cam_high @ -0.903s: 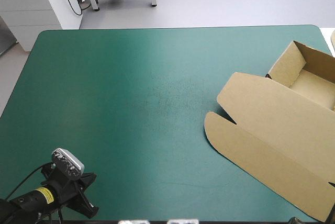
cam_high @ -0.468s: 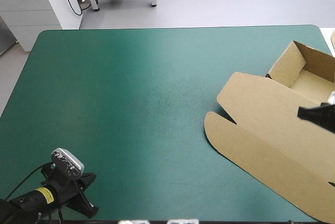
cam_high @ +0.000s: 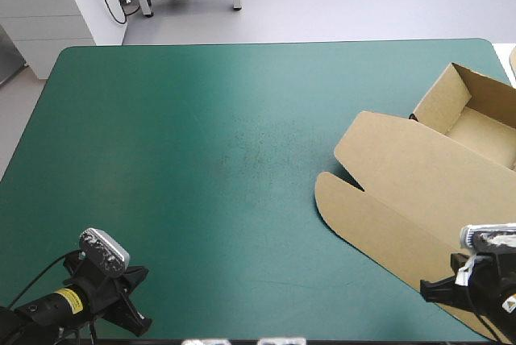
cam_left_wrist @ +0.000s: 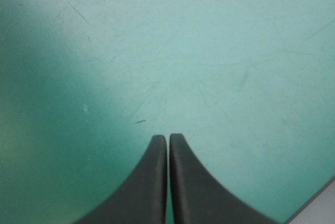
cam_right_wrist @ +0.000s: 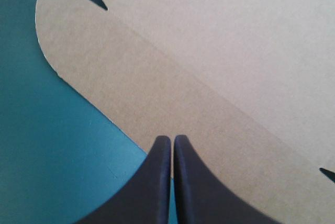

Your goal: Fold the box

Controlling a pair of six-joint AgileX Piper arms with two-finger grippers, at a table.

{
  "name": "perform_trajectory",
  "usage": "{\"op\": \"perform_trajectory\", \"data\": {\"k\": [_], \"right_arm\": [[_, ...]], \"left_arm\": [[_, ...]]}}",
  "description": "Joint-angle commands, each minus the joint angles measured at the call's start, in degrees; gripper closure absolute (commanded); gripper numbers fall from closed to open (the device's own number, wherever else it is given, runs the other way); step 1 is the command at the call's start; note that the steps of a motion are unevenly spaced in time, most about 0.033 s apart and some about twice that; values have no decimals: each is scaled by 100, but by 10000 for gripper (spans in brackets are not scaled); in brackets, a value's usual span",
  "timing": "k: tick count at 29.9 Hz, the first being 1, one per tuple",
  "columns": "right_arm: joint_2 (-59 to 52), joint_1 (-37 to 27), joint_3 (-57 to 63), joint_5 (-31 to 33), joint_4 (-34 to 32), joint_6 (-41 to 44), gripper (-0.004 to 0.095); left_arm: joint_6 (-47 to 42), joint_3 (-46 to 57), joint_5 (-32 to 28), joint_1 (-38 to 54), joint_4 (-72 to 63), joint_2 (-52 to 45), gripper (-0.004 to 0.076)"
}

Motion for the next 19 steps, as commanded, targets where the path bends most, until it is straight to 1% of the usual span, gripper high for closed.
{"op": "perform_trajectory", "data": {"k": [1,6,19], "right_arm": [[-259,159,357,-354,196,-283,910],[-547,374,762,-354,309,-488,910],[-697,374,865,-401,309,-613,910]], "left_arm": [[-19,-140,-312,-46,-104,33,731],[-19,-140,-312,-46,-104,33,731],[-19,-140,-312,-46,-104,33,731]]}}
